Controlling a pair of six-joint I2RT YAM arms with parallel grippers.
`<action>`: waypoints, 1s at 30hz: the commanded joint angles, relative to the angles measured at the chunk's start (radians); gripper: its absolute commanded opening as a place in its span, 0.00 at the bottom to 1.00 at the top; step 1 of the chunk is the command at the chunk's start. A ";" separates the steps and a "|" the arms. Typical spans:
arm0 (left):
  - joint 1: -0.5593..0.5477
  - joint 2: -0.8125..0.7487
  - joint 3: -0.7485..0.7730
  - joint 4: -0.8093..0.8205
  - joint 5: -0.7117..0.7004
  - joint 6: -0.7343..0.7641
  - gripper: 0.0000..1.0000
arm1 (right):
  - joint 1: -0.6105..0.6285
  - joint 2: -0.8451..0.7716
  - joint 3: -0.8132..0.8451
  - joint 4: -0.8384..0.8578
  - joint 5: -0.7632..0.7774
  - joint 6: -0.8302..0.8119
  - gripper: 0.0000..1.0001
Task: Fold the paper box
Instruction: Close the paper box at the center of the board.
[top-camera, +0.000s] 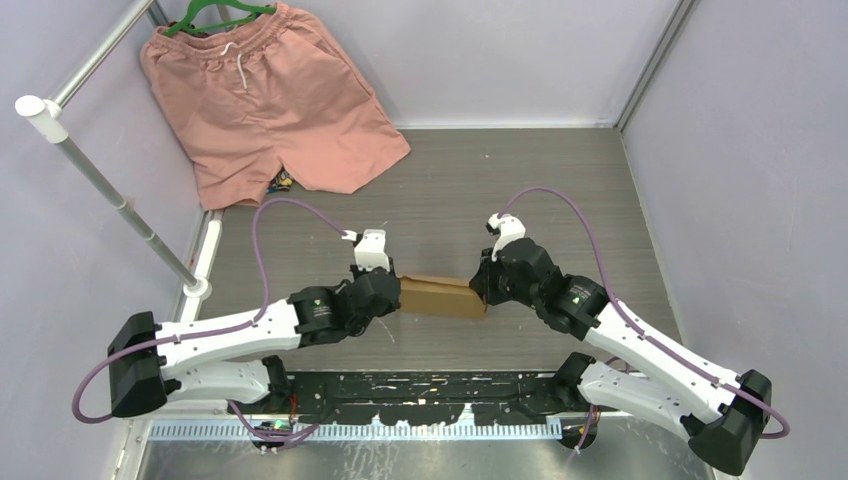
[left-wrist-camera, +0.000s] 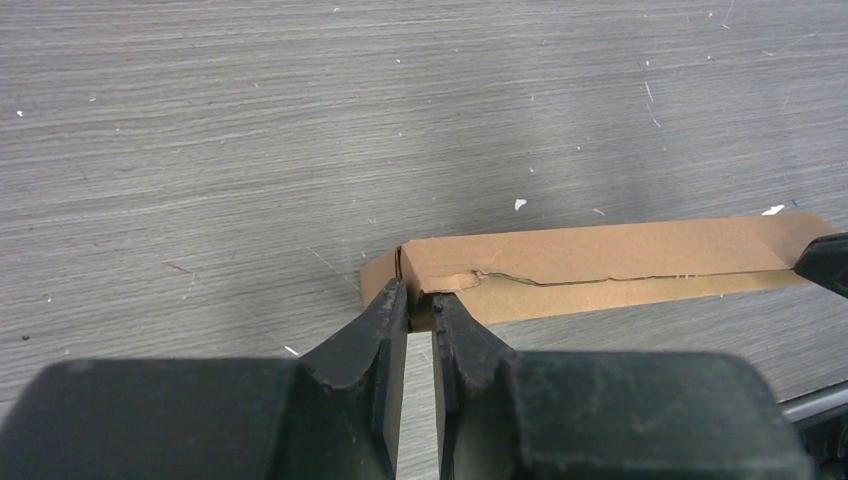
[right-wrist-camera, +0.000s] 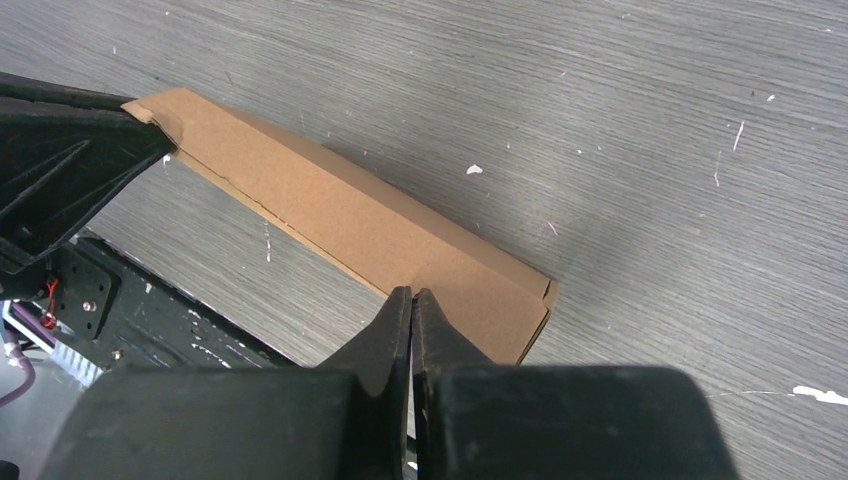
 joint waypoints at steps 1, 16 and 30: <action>-0.010 -0.020 -0.034 -0.131 0.054 -0.017 0.17 | 0.006 0.020 -0.029 -0.041 -0.004 -0.004 0.05; -0.010 -0.099 -0.028 -0.179 0.039 0.004 0.24 | 0.007 0.035 -0.043 -0.018 0.000 0.002 0.04; -0.009 -0.159 -0.038 -0.108 0.095 0.078 0.06 | 0.007 0.041 -0.038 -0.020 0.010 -0.005 0.04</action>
